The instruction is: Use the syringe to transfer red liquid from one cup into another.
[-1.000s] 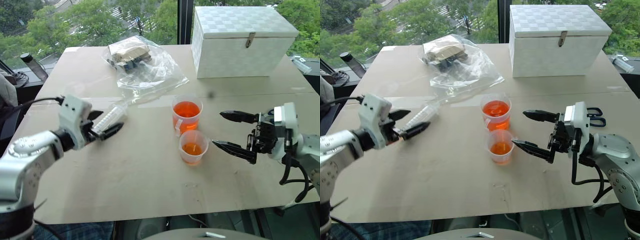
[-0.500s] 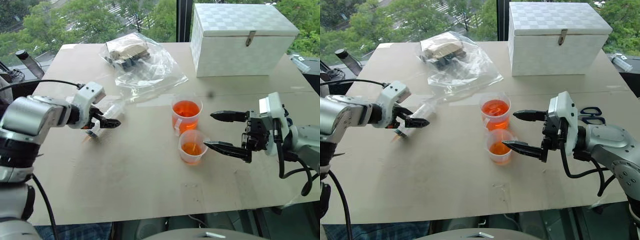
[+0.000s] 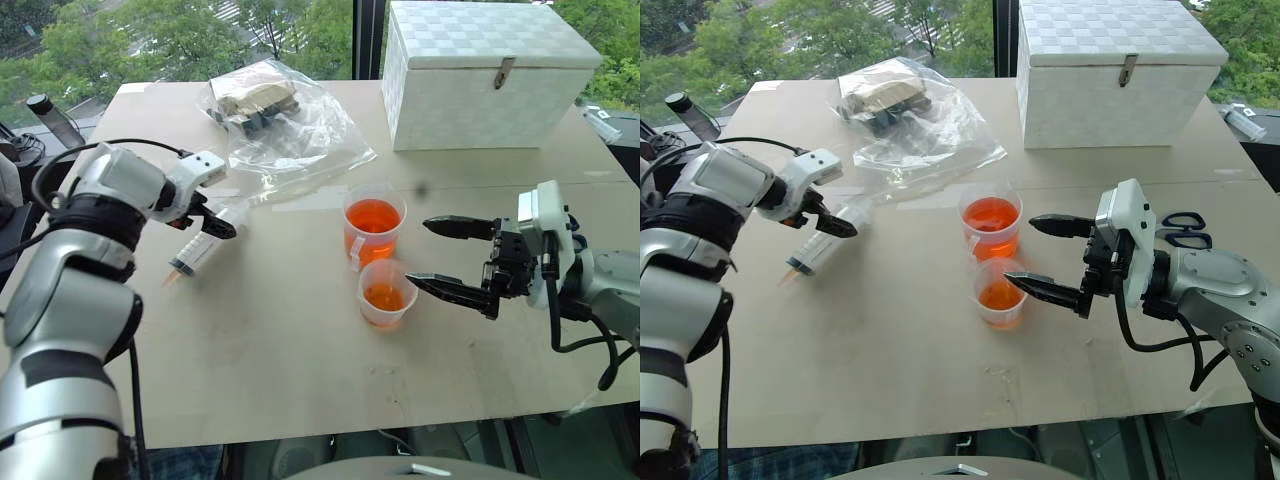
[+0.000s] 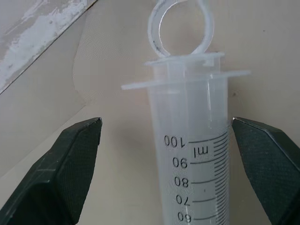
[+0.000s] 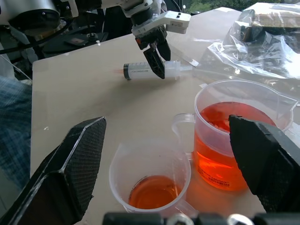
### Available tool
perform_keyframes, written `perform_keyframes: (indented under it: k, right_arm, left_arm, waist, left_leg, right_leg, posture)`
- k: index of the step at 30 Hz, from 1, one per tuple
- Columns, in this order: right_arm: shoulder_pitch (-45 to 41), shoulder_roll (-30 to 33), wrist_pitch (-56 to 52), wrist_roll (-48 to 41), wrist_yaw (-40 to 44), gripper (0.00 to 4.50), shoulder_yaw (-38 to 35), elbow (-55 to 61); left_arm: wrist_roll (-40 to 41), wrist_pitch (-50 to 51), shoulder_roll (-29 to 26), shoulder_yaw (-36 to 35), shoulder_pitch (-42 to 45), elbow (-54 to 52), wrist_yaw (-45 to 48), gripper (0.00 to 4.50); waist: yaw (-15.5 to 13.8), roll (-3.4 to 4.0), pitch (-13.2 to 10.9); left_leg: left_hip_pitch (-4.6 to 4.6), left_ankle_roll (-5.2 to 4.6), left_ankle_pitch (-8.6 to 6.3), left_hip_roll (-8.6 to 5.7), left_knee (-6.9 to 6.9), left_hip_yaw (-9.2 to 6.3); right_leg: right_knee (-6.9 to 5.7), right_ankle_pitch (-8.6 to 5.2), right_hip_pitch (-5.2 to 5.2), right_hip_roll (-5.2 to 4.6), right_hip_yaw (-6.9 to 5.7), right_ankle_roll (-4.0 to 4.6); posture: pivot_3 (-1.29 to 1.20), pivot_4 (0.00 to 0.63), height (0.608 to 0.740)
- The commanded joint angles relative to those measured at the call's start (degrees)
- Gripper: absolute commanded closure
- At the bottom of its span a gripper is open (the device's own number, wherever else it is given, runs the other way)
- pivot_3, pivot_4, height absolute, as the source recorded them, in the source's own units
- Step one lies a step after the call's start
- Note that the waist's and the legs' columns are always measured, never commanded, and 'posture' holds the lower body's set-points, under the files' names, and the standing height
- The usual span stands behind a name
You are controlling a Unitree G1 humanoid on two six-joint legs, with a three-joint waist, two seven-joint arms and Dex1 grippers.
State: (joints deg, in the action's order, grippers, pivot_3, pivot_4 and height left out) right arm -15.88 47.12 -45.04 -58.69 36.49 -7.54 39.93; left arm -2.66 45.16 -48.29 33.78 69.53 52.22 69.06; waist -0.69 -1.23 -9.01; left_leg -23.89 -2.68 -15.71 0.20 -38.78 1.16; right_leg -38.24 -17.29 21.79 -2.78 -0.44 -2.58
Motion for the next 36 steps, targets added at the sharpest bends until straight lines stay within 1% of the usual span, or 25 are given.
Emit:
perform_keyframes:
  k: [1,6,13,14,15,19,20,21,24,26,29,34,36]
  right_arm:
    - [-0.6,0.0,0.1,-1.4,-0.7,0.1,-1.4,1.6]
    - [-0.4,0.2,0.3,-1.4,-1.1,0.1,-1.5,1.8]
    - [-0.2,-0.4,0.5,-1.4,-2.1,0.1,-1.3,2.2]
    - [-0.3,-0.5,0.5,-1.4,-2.3,0.0,-1.2,2.2]
    - [-0.4,-0.6,0.5,-1.4,-2.4,0.0,-1.1,2.2]
    - [-0.6,-0.5,0.3,-1.5,-2.5,0.0,-1.1,2.1]
    - [-0.6,-0.4,0.2,-1.7,-2.6,0.0,-1.1,2.2]
    - [-0.7,-0.3,0.0,-1.9,-2.8,0.0,-1.2,2.2]
    - [-1.0,-0.1,-0.6,-2.9,-3.4,0.0,-1.5,2.2]
    - [-1.0,0.3,-0.7,-3.0,-3.4,0.0,-1.9,2.0]
    - [-0.4,1.2,-0.7,-2.9,-3.0,0.0,-2.9,1.7]
    - [-0.2,2.1,-0.8,-3.9,-3.0,0.0,-5.4,0.1]
    - [-1.4,1.6,0.2,-4.0,-3.1,0.0,-6.7,-1.5]
  left_arm:
    - [-4.9,-4.5,2.3,0.1,3.5,6.6,1.2,0.0]
    - [-9.1,-6.6,5.8,-0.7,6.4,11.5,1.5,0.0]
    - [-13.9,-5.4,7.1,-0.7,7.5,12.4,2.5,0.0]
    - [-14.4,-5.1,7.1,-0.6,7.5,12.3,2.7,0.5]
    - [-14.9,-4.9,7.0,-0.5,7.4,12.1,3.2,0.79]
    - [-15.7,-4.0,6.8,-1.3,7.2,11.8,4.5,2.69]
    - [-15.7,-3.7,6.8,-1.6,7.2,11.6,4.9,3.0]
    - [-15.8,-3.7,6.7,-1.8,7.2,11.2,5.2,3.08]
    - [-15.5,-4.0,6.2,-3.1,7.3,9.1,6.4,3.08]
    - [-14.1,-3.3,6.1,-5.5,8.4,6.5,6.3,3.08]
    - [-11.0,0.2,5.7,-9.9,9.9,-0.1,8.0,3.08]
    - [-5.1,6.5,3.4,-16.6,11.0,-12.4,10.9,3.08]
    - [0.0,5.2,5.1,-24.3,11.7,-16.6,6.6,3.08]
  waist:
    - [0.0,-0.03,0.0]
    - [0.1,-0.06,0.0]
    - [0.1,-0.07,0.0]
    - [0.1,-0.07,0.0]
    - [0.1,-0.07,0.0]
    - [0.1,-0.08,0.0]
    - [0.1,-0.08,0.0]
    - [0.1,-0.08,0.0]
    - [0.1,-0.09,-0.1]
    - [0.1,-0.09,-0.1]
    - [0.0,-0.15,-0.1]
    - [0.2,-0.16,-0.1]
    - [0.3,-0.15,-0.1]
  left_leg:
    - [-0.01,0.0,0.0,0.0,-0.01,0.0]
    - [-0.02,0.0,0.0,0.0,-0.04,-0.02]
    - [-0.02,-0.01,0.0,0.0,-0.12,-0.05]
    - [-0.02,-0.01,0.0,0.0,-0.13,-0.05]
    - [-0.02,-0.01,0.0,0.0,-0.15,-0.04]
    - [-0.02,-0.01,0.0,0.0,-0.22,-0.05]
    - [-0.02,-0.01,-0.01,0.0,-0.24,-0.06]
    - [-0.02,-0.01,-0.01,0.0,-0.27,-0.05]
    - [-0.03,-0.02,-0.01,0.01,-0.32,-0.06]
    - [-0.03,-0.02,-0.01,0.01,-0.34,-0.07]
    - [-0.11,-0.02,-0.01,0.01,-0.39,-0.17]
    - [-0.24,-0.01,-0.01,0.01,-0.46,-0.24]
    - [-0.21,0.0,0.0,0.01,-0.45,-0.23]
  right_leg:
    - [0.0,0.0,0.0,-0.01,0.0,0.0]
    - [-0.04,0.0,0.01,-0.21,-0.01,0.0]
    - [-0.28,0.0,0.0,-0.22,-0.02,-0.01]
    - [-0.32,0.0,0.0,-0.22,-0.01,-0.01]
    - [-0.36,0.0,0.0,-0.22,-0.01,-0.01]
    - [-0.53,0.0,0.01,-0.22,-0.02,-0.02]
    - [-0.54,-0.01,0.01,-0.22,-0.02,-0.02]
    - [-0.55,-0.01,0.01,-0.22,-0.02,-0.02]
    - [-0.55,-0.01,0.01,-0.22,-0.02,-0.03]
    - [-0.55,-0.01,0.01,-0.24,0.0,-0.02]
    - [-0.57,-0.01,0.01,-0.25,0.04,-0.02]
    - [-0.56,-0.01,0.03,-0.27,0.0,-0.03]
    - [-0.57,-0.01,0.03,-0.27,0.01,-0.03]
  posture:
    - [0.0,0.15,0.74]
    - [0.0,0.15,0.74]
    - [0.0,0.15,0.74]
    - [0.0,0.15,0.74]
    - [0.0,0.15,0.74]
    - [0.0,0.15,0.74]
    - [0.0,0.15,0.74]
    - [0.0,0.15,0.74]
    - [0.0,0.15,0.74]
    - [0.0,0.15,0.74]
    - [0.0,0.15,0.74]
    - [0.0,0.15,0.74]
    - [0.0,0.15,0.74]
